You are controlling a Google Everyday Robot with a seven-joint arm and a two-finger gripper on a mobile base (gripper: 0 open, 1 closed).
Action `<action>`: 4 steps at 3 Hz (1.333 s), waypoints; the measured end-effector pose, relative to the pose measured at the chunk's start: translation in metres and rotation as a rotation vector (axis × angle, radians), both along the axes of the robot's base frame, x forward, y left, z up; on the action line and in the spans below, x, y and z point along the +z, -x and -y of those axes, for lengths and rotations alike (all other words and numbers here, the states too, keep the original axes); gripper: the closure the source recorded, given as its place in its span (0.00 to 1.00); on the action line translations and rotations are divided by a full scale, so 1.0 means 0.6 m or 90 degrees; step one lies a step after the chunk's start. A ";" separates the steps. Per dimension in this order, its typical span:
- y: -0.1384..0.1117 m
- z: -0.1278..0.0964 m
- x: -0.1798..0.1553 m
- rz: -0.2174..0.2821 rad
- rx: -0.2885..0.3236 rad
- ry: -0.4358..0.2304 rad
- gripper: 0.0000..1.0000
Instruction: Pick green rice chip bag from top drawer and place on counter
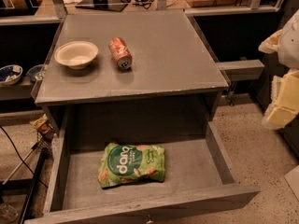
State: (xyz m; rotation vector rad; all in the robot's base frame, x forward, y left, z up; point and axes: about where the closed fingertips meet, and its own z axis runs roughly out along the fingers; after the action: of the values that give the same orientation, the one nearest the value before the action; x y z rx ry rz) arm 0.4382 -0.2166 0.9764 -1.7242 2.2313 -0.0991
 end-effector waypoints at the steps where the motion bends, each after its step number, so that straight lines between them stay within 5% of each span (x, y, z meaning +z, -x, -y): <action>1: 0.000 0.000 0.000 0.000 0.000 0.000 0.00; 4: -0.006 -0.051 -0.009 0.010 0.047 -0.012 0.00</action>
Offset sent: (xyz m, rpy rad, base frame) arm 0.0077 0.0230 -0.0067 0.0278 -0.0180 0.0581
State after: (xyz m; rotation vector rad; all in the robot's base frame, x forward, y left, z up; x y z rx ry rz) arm 0.4416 -0.1861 0.9711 -1.7881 2.1476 -0.0747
